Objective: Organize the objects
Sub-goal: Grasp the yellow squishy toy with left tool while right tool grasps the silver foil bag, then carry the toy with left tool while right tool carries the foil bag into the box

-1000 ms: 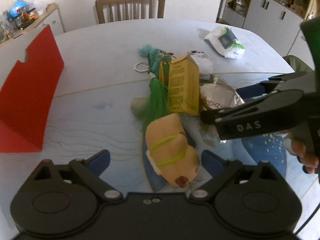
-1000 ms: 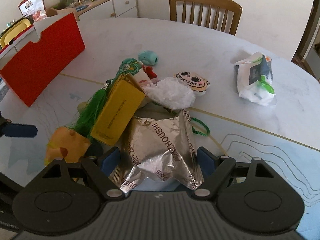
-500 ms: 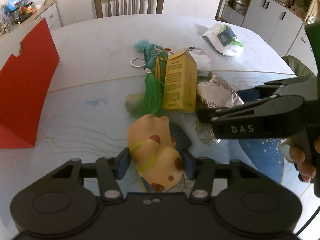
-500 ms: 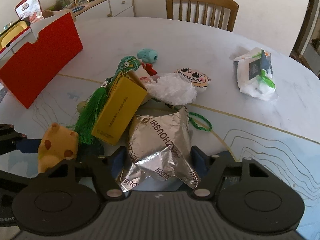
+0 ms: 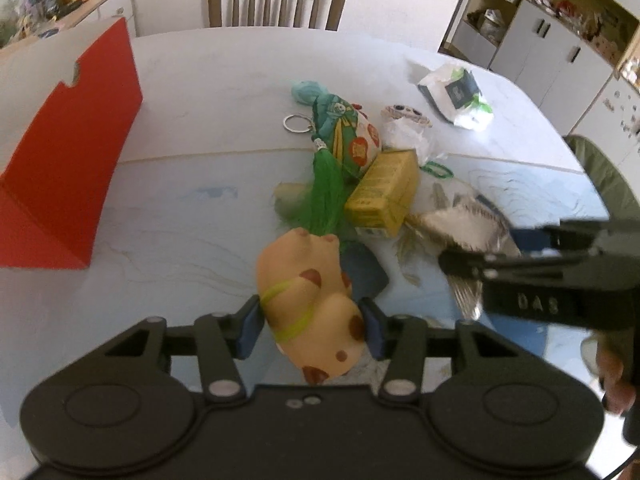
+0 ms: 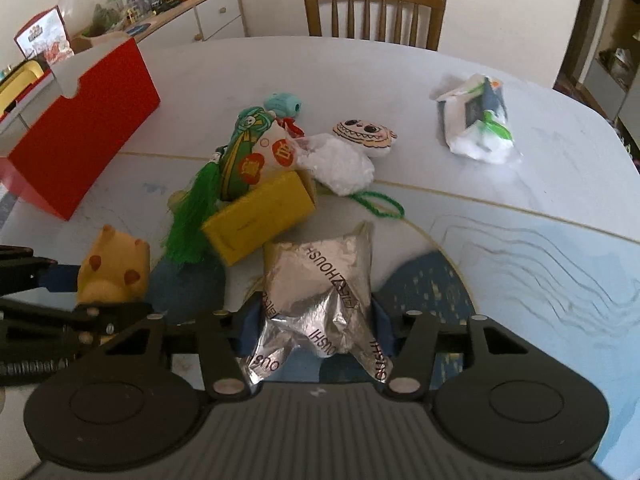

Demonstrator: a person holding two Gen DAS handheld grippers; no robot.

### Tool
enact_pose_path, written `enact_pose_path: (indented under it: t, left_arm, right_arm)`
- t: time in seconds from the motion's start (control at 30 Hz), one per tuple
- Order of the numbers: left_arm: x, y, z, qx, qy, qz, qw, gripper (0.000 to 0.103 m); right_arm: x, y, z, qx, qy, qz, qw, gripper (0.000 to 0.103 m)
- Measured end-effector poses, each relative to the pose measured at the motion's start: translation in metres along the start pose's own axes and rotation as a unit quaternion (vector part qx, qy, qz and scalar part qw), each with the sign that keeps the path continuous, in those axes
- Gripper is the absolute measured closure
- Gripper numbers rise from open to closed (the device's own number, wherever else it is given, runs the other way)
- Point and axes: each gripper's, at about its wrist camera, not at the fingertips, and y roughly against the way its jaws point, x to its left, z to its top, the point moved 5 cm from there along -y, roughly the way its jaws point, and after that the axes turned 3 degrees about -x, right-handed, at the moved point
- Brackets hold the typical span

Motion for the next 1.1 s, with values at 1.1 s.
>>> enact_pose_path:
  t: [1.1]
  left_arm:
    - [0.095, 0.112, 0.035, -0.016, 0.001, -0.024, 0.9996, 0.053]
  right_arm:
    - [0.147, 0.105, 0.055, -0.055, -0.009, 0.025, 0.998, 0.048]
